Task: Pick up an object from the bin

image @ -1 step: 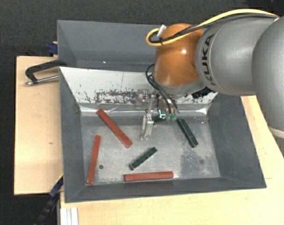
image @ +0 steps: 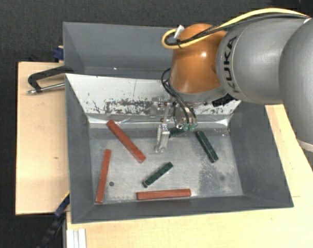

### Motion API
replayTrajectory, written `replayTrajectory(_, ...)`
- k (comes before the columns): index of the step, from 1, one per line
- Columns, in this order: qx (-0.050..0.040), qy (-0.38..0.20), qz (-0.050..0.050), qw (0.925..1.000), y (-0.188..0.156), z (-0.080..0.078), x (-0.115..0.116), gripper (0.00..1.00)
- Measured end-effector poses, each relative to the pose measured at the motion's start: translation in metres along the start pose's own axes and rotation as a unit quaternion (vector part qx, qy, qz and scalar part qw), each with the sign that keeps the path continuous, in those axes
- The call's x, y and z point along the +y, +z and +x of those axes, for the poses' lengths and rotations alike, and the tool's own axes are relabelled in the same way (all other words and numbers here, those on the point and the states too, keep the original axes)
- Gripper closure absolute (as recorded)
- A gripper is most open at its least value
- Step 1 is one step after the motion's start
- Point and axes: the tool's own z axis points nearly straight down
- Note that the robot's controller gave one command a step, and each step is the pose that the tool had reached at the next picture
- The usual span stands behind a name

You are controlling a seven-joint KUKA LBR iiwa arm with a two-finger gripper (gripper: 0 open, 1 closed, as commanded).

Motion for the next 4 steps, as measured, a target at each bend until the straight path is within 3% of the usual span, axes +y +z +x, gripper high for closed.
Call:
replayTrajectory(1,-0.0025,-0.014,0.0,0.9999,0.05,0.055,0.001,0.0)
replayTrajectory(2,0.004,-0.027,0.001,0.9996,0.08,0.091,0.002,0.0)
replayTrajectory(3,-0.0027,0.064,-0.001,0.9979,0.072,0.043,0.04,1.0)
replayTrajectory(4,-0.0026,0.064,-0.001,0.9979,0.072,0.043,0.039,1.0)
